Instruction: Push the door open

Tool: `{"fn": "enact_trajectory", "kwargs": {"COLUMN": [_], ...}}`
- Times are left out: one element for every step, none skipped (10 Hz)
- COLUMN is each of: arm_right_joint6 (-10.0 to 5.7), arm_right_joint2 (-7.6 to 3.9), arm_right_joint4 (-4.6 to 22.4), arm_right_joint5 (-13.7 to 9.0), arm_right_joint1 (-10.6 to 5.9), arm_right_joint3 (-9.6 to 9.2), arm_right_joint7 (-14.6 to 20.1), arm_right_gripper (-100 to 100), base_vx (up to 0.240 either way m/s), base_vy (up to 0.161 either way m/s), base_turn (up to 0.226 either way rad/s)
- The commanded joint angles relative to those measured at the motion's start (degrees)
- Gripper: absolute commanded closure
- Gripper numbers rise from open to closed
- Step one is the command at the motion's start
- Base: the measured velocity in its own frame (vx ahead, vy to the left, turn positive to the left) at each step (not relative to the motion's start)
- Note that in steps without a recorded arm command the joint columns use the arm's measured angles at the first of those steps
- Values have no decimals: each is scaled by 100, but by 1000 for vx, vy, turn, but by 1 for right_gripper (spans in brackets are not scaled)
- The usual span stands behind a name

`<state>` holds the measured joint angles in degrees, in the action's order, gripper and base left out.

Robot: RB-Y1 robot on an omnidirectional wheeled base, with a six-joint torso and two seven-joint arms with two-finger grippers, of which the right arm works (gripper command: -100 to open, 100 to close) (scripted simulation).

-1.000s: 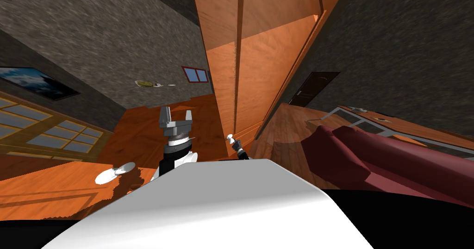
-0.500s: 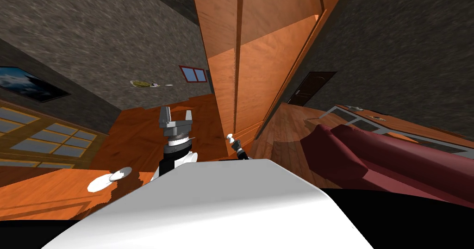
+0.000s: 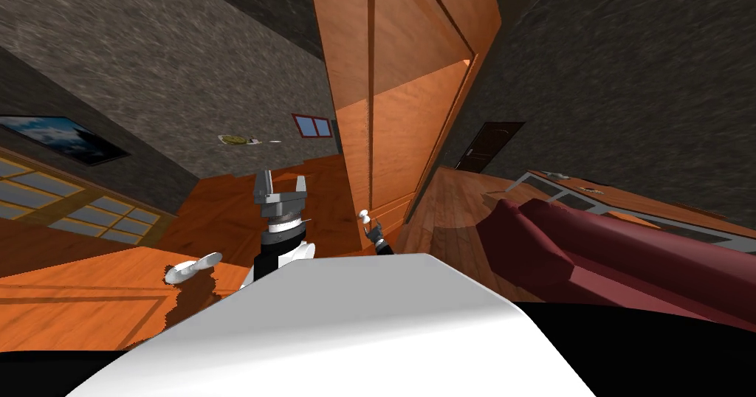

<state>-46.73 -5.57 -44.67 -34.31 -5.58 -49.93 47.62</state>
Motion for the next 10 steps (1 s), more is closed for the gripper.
{"fn": "enact_trajectory", "kwargs": {"arm_right_joint6": [-60, -100, -139, -178, -214, -214, -247, -276, -298, -322], "arm_right_joint2": [11, 14, 17, 21, 26, 26, 30, 35, 39, 43], "arm_right_joint4": [-67, -148, -230, -309, -384, -384, -452, -510, -557, -605], "arm_right_joint5": [-171, -323, -474, -622, -760, -760, -886, -994, -1080, -1170], "arm_right_joint1": [35, 79, 122, 164, 204, 204, 240, 271, 295, 321], "arm_right_joint3": [-139, -260, -382, -500, -612, -612, -713, -800, -870, -942], "arm_right_joint7": [236, 409, 571, 751, 920, 943, 1092, 1218, 1317, 1415], "arm_right_gripper": [-100, -100, -100, -100, -100, -100, -100, -100, -100, -100], "base_vx": [-64, -66, -68, -81, -90, -63, -57, -62, -57, -65], "base_vy": [-49, -76, -87, -93, -99, -62, -36, -46, -51, -63], "base_turn": [-5, 2, 4, 3, 2, 6, -1, -1, 2, 1]}}
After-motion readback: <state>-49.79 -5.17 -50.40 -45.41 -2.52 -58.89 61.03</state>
